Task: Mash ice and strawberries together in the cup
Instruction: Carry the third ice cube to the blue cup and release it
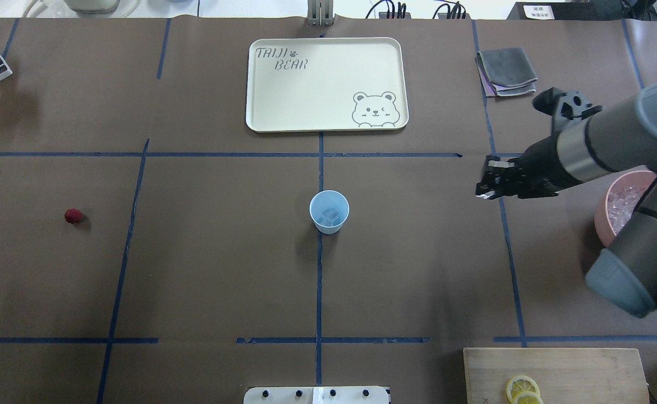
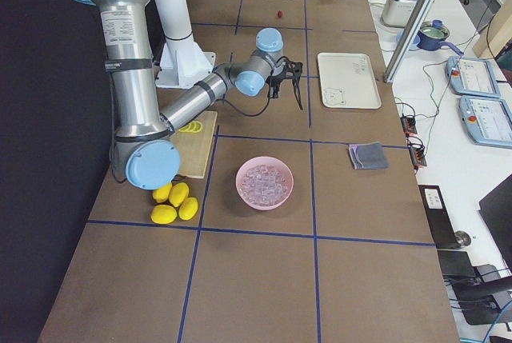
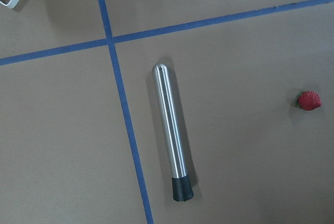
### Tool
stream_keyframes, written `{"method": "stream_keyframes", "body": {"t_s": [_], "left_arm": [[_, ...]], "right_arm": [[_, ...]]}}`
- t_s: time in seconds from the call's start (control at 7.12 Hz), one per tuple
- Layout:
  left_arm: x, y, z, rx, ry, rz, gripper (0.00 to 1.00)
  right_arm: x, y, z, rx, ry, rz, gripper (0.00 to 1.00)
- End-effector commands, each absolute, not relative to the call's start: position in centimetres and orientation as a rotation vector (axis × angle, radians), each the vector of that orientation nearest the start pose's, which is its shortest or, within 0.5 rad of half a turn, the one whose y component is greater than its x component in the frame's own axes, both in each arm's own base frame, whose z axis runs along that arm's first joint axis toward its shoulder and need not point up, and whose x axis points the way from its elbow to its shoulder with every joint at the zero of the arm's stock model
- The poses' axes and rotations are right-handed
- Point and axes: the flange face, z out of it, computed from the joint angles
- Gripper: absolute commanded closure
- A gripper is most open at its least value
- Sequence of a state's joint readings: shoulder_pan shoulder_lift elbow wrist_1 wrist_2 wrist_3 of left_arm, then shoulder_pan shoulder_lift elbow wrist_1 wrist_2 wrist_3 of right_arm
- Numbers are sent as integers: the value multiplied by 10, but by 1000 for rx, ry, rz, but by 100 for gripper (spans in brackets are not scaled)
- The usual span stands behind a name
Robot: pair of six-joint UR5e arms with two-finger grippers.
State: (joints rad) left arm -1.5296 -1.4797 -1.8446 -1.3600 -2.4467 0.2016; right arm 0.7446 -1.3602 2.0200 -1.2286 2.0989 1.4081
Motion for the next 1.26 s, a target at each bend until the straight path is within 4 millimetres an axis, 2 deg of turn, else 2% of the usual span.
{"method": "stream_keyframes", "body": {"t_s": [0.0, 0.14, 0.28, 0.42, 0.56, 0.7, 0.84, 0.98, 1.12], "left_arm": [[-38, -447, 586, 36, 878, 214, 0], [-38, -447, 588, 34, 878, 214, 0], [-38, -447, 589, 31, 876, 213, 0], [-38, -446, 589, 31, 878, 213, 0], [-39, -442, 592, 24, 878, 210, 0], [-39, -441, 589, 30, 878, 211, 0], [-39, -440, 589, 30, 878, 212, 0], [-39, -440, 589, 31, 878, 213, 0], [-39, -440, 590, 28, 878, 212, 0]], "right_arm": [[-440, -390, 219, -33, -1166, 370, 99], [-480, -392, 199, -27, -1168, 401, 99], [-500, -398, 190, -12, -1165, 415, 99], [-512, -404, 193, -16, -1151, 426, 99], [-514, -406, 195, -6, -1144, 434, 98], [-522, -402, 200, -2, -1133, 433, 96], [-527, -397, 200, 1, -1131, 427, 69], [-532, -393, 199, 19, -1129, 434, 1], [-534, -389, 200, 24, -1127, 434, 0]]}}
